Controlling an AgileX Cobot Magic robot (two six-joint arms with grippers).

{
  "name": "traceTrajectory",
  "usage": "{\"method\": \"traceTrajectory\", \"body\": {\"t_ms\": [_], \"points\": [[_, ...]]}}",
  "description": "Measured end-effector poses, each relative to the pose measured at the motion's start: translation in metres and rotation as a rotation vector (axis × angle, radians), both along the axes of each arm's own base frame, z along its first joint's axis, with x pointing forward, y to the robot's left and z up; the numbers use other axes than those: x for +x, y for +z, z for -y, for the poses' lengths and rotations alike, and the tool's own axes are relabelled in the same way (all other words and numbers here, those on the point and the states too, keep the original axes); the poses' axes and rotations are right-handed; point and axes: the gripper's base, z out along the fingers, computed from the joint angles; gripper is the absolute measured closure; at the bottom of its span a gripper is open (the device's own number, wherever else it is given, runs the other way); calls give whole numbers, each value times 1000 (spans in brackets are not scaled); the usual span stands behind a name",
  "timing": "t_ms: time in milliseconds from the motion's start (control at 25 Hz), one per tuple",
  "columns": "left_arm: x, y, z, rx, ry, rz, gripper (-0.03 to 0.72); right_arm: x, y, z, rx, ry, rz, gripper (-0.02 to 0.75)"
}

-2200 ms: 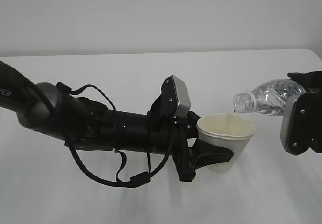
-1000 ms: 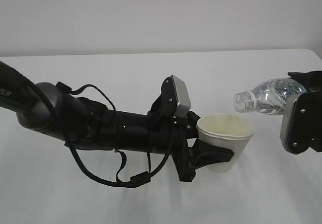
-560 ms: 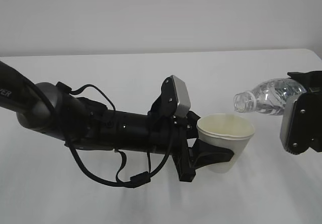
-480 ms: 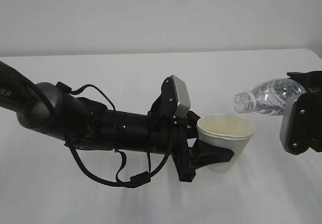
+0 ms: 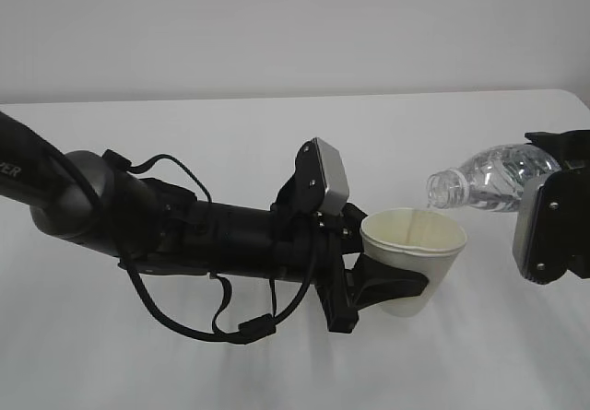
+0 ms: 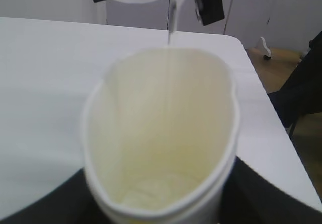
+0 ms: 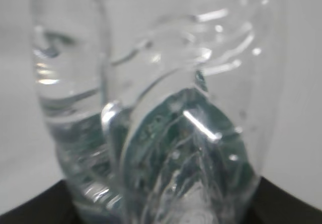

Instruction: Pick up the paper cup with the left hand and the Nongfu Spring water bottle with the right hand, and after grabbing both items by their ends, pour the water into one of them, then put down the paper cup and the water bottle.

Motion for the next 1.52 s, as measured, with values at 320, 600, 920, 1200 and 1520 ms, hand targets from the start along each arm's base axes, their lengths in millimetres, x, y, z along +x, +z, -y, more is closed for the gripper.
{"method": "traceTrajectory", "body": {"t_ms": [320, 600, 920, 1200, 1520], "points": [[0, 0, 0, 0, -1, 0, 301, 0, 0, 0, -11, 4, 2, 334], [0, 0, 0, 0, -1, 0, 301, 0, 0, 0, -14, 5, 2, 334], [0, 0, 0, 0, -1, 0, 301, 0, 0, 0, -16, 5, 3, 334], [0, 0, 0, 0, -1, 0, 301, 0, 0, 0, -18, 6, 4, 335], [0, 0, 0, 0, -1, 0, 301, 0, 0, 0, -18, 6, 4, 334]]}}
